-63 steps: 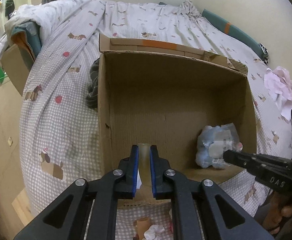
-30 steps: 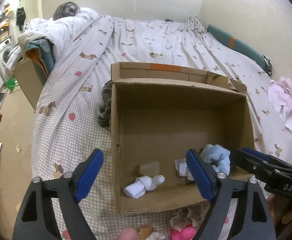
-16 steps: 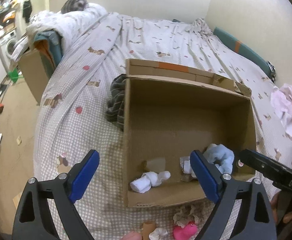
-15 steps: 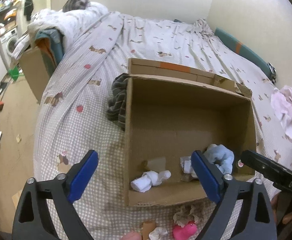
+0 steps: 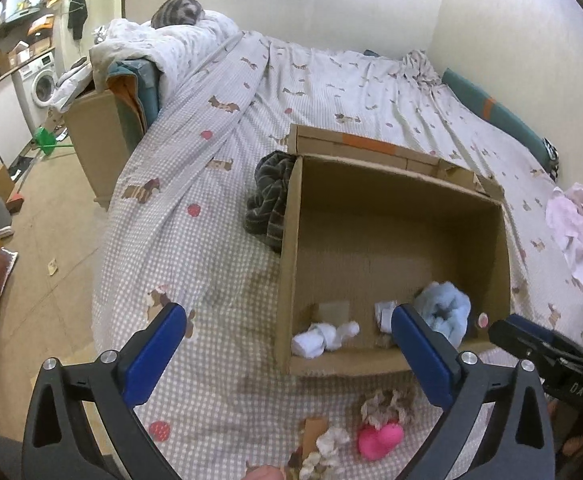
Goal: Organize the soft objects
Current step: 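Move both tools back toward the remaining items on the bed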
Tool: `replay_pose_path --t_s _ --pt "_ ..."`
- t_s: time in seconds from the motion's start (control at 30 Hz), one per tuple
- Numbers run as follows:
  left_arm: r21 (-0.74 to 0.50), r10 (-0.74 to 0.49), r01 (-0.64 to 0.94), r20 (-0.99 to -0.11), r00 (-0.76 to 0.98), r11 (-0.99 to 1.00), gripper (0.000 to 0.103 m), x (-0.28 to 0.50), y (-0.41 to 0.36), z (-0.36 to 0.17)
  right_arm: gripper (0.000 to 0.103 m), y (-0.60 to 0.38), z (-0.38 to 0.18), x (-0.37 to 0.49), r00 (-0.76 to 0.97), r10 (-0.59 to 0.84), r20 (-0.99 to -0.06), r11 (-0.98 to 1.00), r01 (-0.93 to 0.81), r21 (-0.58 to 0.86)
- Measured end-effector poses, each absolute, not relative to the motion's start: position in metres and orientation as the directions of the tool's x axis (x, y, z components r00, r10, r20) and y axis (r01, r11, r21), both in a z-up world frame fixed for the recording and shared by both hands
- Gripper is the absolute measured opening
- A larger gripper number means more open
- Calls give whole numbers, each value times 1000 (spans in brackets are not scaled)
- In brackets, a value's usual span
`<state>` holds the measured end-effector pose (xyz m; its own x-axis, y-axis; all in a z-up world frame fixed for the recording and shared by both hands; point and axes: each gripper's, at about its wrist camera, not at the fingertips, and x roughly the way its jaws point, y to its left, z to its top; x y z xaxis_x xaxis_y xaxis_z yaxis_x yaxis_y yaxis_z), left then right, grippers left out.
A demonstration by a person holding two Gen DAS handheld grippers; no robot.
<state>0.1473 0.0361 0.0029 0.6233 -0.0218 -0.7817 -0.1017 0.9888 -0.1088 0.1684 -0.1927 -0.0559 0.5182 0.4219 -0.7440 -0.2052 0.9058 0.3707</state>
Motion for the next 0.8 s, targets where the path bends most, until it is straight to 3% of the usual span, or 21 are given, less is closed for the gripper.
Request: replay_pose_path --t_s 0.8 --pt "-73 4 -125 -847 531 989 102 93 31 -22 83 -189 -75 111 448 434 -781 900 -177 399"
